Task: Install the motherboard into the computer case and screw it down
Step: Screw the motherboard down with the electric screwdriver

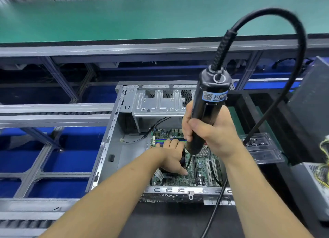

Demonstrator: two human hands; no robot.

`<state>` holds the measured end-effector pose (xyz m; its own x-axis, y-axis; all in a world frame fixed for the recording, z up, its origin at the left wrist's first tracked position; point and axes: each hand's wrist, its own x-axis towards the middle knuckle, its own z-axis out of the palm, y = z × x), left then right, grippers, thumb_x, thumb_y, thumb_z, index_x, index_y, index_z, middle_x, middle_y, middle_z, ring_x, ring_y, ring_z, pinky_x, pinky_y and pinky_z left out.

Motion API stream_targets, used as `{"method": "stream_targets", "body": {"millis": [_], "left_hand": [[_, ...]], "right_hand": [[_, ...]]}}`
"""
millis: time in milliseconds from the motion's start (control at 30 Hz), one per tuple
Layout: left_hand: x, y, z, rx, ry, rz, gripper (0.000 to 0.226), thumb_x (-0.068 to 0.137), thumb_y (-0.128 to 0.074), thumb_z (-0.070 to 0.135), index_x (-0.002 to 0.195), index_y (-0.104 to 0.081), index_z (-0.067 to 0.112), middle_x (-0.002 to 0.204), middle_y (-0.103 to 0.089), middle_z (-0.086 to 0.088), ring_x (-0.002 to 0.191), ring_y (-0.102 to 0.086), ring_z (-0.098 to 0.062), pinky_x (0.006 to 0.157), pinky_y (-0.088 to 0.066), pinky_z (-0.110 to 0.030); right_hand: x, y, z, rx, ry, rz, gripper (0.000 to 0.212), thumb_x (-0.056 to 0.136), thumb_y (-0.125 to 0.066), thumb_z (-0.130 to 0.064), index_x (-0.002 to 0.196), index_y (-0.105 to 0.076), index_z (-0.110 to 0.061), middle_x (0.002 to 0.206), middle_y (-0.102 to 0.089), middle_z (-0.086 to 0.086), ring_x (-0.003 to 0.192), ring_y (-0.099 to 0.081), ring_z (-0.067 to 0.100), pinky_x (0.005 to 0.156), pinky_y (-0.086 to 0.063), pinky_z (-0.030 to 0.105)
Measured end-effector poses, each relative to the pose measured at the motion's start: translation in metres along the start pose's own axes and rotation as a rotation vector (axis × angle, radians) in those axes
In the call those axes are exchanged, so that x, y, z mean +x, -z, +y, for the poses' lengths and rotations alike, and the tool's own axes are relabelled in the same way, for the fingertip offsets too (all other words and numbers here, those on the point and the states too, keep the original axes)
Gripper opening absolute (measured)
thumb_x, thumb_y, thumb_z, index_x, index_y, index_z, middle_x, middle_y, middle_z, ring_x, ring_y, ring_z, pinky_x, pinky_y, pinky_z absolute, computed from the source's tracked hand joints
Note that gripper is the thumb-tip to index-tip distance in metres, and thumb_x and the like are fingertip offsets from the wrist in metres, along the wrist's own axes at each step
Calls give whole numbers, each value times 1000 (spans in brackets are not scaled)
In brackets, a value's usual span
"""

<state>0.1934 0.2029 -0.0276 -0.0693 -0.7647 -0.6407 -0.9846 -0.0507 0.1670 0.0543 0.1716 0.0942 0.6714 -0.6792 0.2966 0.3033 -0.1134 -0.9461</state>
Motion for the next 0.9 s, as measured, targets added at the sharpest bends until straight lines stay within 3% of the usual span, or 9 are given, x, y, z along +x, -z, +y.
{"method": "stream_targets", "body": {"millis": [267,400,500,667,800,900], "left_hand": [[-5,2,-1,-97,-14,38,105,82,-62,67,153,1,22,159,-1,-1,146,-4,-30,116,-12,-60],[-5,3,0,-88,-10,40,108,82,-61,68,154,3,20,160,1,-1,146,-4,-31,116,-12,-60],[-5,2,2,-42,-5,49,105,82,-59,70,153,-2,17,159,-4,-4,144,-9,-32,114,-14,-59],[-4,0,2,-18,3,26,98,83,-56,70,150,-10,14,156,-7,-3,140,-13,-32,113,-15,-59],[1,-1,1,-52,8,16,107,82,-58,70,154,3,19,161,4,-3,147,-2,-33,114,-11,-60],[2,-2,0,-36,7,16,105,82,-57,72,153,0,19,160,1,-3,145,-6,-33,113,-13,-60]], "right_hand": [[0,2,-4,54,27,17,28,72,-70,-25,85,-54,-6,62,-58,5,52,-53,23,56,-48,35],[-3,0,-4,-16,27,28,21,71,-71,-26,81,-58,-12,61,-59,6,52,-54,27,57,-48,43],[-4,-2,-3,-31,9,11,25,73,-71,-27,79,-56,-7,59,-58,11,51,-53,30,56,-46,49],[-2,0,-1,2,3,-6,25,75,-69,-24,78,-54,-4,60,-57,10,50,-52,29,56,-45,43],[-3,4,-2,54,-5,19,25,72,-67,-24,73,-51,-5,58,-55,11,49,-49,26,55,-44,36],[-2,4,-2,38,-9,2,23,72,-67,-24,73,-53,-6,57,-55,10,49,-49,26,56,-44,37]]}}
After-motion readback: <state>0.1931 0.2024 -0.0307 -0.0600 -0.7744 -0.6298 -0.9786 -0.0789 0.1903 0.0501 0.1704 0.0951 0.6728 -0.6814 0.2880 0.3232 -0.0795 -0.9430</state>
